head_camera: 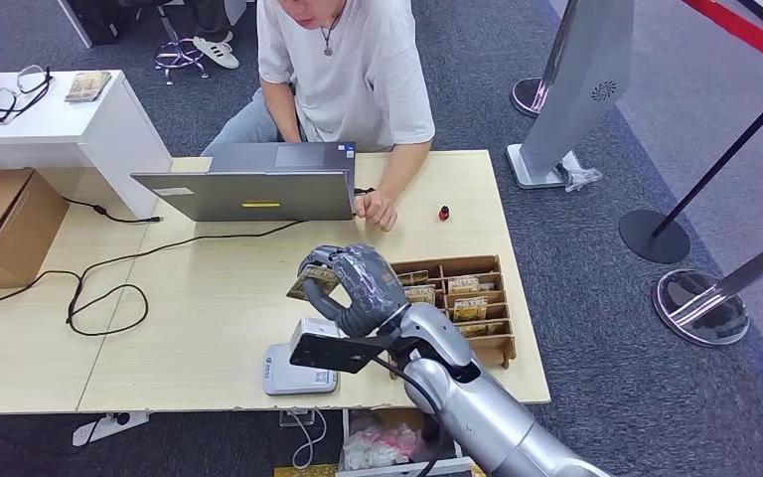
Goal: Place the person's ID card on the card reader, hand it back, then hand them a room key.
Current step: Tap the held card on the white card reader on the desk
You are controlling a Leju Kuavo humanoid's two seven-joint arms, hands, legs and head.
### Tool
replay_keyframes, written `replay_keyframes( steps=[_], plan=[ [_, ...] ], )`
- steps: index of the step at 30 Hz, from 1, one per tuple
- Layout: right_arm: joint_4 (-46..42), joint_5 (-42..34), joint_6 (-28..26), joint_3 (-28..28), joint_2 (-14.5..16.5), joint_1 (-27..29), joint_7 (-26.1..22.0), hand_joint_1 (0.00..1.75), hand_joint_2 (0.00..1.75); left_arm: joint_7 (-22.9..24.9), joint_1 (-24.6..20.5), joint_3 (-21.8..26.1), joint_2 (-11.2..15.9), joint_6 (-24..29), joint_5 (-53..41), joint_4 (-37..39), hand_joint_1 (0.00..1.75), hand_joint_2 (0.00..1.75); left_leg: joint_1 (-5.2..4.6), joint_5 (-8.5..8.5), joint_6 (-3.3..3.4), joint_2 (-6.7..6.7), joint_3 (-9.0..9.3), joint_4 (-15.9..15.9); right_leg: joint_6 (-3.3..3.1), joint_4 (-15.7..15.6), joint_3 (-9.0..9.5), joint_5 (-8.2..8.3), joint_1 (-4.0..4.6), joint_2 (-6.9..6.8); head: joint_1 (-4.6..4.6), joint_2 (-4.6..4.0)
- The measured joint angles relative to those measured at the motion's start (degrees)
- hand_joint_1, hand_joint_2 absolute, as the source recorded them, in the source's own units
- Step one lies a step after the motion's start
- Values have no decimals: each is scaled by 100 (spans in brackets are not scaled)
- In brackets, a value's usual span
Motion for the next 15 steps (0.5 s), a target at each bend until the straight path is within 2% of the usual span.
replay_keyframes(
  steps=[15],
  plan=[
    [1177,-108,41,59,381,4,120,175,175,4,1,0,2,-88,-103,0,0,0,0,0,0,0,0,0,0,0,0,0,0,0,0,0]
  ],
)
